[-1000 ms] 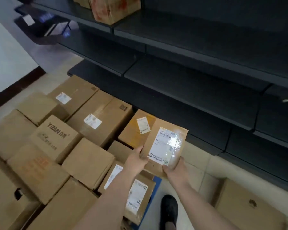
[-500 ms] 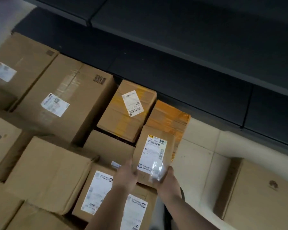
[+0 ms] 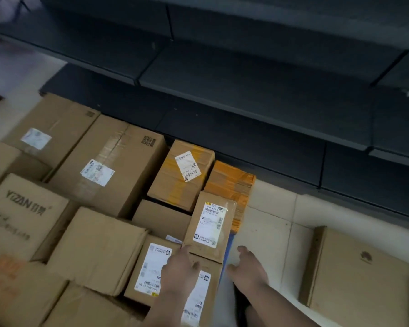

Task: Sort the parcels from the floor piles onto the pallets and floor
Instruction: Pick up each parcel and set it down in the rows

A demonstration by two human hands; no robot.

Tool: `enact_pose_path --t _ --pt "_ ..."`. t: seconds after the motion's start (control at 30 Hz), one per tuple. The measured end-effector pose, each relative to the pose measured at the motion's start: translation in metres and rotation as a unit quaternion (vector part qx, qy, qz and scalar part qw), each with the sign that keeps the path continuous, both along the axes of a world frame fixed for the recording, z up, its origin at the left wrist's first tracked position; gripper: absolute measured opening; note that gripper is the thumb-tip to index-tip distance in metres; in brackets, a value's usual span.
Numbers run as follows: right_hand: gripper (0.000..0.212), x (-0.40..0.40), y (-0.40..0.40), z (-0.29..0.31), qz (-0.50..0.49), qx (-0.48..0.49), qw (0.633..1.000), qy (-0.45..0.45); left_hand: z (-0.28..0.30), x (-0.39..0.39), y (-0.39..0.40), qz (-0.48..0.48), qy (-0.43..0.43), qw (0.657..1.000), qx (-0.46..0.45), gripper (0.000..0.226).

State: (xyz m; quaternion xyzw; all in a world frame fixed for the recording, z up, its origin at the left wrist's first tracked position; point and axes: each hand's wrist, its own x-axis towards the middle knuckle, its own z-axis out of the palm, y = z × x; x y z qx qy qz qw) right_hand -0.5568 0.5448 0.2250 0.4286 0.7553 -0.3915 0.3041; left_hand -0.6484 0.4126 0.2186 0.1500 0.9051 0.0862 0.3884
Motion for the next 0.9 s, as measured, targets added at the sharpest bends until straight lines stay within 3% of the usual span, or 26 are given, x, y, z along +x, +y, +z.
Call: enact_pose_path --t 0.27,0.43,0.67,0.9 --pt "0.050 0.115 0.007 0.147 0.140 0.185 0.971 0.058 0.142 0.088 -0.003 -0.130 0.101 0.986 0.011 0.032" --pt "0.042 0.205 0.014 0.220 0.158 0.275 0.947 0.051 0.211 0.156 0.021 -0.216 0.142 0.965 0.036 0.020" --pt "0.035 0.350 0.030 0.281 0.049 0.350 0.935 0.029 0.273 0.276 0.079 -0.366 0.174 0.913 0.052 0.025" --pt "0.032 0.556 0.018 0.318 -0.063 0.410 0.910 -0.014 0.303 0.478 0.133 -0.493 0.163 0.848 0.109 0.031"
